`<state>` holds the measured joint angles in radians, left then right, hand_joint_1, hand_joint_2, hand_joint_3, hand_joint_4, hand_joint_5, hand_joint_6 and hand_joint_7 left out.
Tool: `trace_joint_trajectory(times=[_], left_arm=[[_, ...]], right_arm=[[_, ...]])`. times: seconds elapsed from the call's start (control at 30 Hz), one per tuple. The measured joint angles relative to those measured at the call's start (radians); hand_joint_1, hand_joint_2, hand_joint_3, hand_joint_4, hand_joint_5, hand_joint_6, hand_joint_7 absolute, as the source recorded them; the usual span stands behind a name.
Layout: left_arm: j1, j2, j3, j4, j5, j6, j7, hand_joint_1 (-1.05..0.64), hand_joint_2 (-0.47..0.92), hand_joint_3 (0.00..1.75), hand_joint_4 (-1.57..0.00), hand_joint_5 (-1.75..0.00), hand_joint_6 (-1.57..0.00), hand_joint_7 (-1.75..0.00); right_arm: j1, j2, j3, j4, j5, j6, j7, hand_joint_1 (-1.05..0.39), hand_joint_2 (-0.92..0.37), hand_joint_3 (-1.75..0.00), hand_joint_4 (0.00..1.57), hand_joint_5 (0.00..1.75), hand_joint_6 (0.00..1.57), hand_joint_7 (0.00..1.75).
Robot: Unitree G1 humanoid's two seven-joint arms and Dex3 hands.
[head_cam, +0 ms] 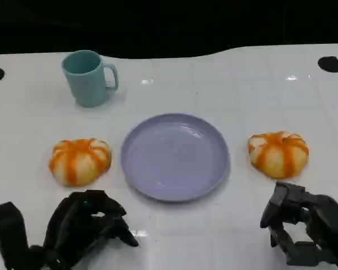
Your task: Grasp the bread from the table and place it into the plate.
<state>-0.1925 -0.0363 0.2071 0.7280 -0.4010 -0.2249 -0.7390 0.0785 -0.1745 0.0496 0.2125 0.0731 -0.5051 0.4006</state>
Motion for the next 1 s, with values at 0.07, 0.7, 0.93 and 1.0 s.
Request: trace_joint_trajectory(times=[0.07,0.7,0.93,1.0], left_arm=[[0.000,0.000,0.000,0.000,0.000,0.000,0.000,-1.05,0.69,0.00,-1.57,-0.60,-1.57,-0.26],[-0.002,0.001,0.005,0.000,-0.002,0.002,0.000,-1.05,0.69,0.00,-1.57,-0.60,-1.57,-0.25],[-0.002,0.001,0.005,0.000,-0.002,0.002,0.000,-1.05,0.69,0.00,-1.57,-0.60,-1.57,-0.25],[-0.002,0.001,0.005,0.000,-0.001,0.002,0.000,-1.05,0.69,0.00,-1.57,-0.60,-1.57,-0.25]], right_arm=[[0.000,0.000,0.000,0.000,0.000,0.000,0.000,-0.10,-0.57,-1.14,0.70,1.75,0.65,1.44],[-0.003,0.000,0.000,0.001,-0.004,-0.004,0.002,-0.10,-0.56,-1.14,0.69,1.75,0.65,1.40],[-0.004,0.000,-0.001,0.001,0.001,-0.006,0.003,-0.09,-0.60,-1.07,0.70,1.67,0.66,1.31],[-0.007,0.000,-0.004,0.003,0.000,-0.027,0.003,-0.08,-0.60,-1.04,0.69,1.58,0.68,1.20]])
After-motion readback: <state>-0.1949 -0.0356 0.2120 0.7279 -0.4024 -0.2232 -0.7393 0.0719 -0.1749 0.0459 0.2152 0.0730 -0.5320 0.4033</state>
